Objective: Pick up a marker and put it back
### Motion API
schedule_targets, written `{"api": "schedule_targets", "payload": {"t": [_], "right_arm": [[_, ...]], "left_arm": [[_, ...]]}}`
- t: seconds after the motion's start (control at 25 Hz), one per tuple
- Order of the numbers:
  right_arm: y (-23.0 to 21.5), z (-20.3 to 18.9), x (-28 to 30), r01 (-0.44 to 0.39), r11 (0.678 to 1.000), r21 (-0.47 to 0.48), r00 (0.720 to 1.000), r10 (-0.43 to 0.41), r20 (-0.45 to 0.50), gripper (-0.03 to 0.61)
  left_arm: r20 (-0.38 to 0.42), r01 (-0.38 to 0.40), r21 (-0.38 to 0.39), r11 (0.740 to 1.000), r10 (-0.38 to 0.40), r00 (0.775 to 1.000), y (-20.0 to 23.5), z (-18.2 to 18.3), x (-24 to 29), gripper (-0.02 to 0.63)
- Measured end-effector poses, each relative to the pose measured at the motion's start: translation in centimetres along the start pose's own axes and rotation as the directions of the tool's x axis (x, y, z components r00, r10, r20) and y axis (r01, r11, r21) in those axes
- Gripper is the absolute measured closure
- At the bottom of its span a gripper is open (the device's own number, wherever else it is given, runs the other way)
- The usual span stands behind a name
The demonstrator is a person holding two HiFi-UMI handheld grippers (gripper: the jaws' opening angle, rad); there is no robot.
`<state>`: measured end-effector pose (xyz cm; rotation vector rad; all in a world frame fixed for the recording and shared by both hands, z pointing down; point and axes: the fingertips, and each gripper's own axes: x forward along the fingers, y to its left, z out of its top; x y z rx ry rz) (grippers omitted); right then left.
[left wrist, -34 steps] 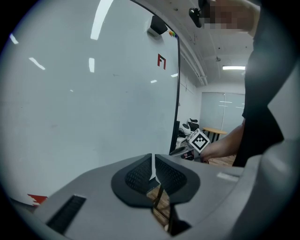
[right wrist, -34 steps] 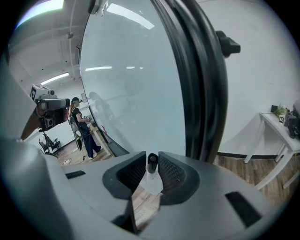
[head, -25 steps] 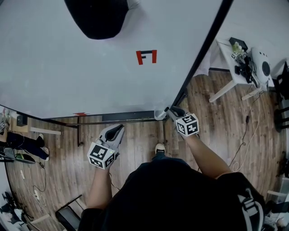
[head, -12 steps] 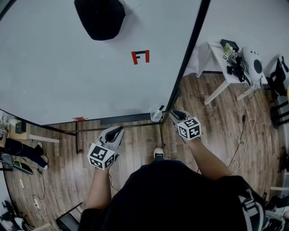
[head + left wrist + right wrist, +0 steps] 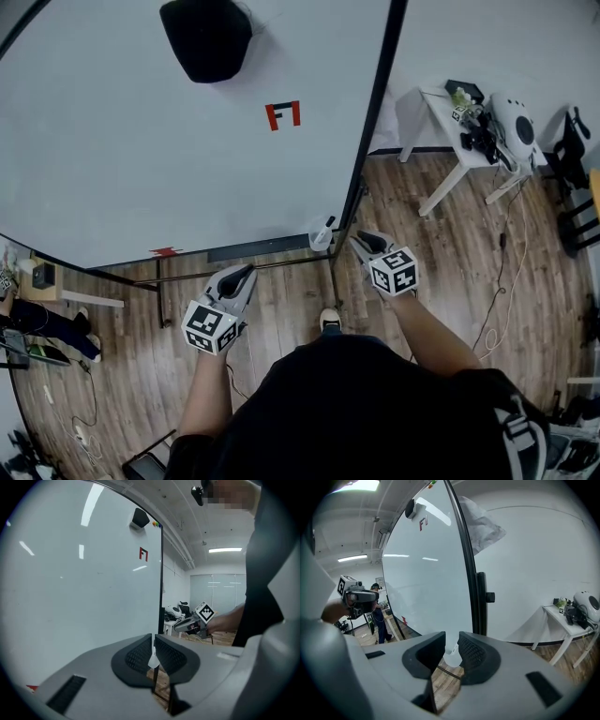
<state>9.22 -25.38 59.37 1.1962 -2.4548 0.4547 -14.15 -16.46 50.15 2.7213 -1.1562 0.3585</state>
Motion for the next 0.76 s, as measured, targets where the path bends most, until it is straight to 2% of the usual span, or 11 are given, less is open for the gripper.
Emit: {"api": "schedule_targets", "payload": {"t": [0.76], "right_arm": [[3.7, -0.7, -3.9, 0.016, 1.0, -0.001, 0.999, -0.015, 0.037, 0.509]], "left_arm": [[0.023, 0.002, 0.027, 1.0, -0.003, 1.0, -1.9, -0.1, -3.9, 0.581]]}}
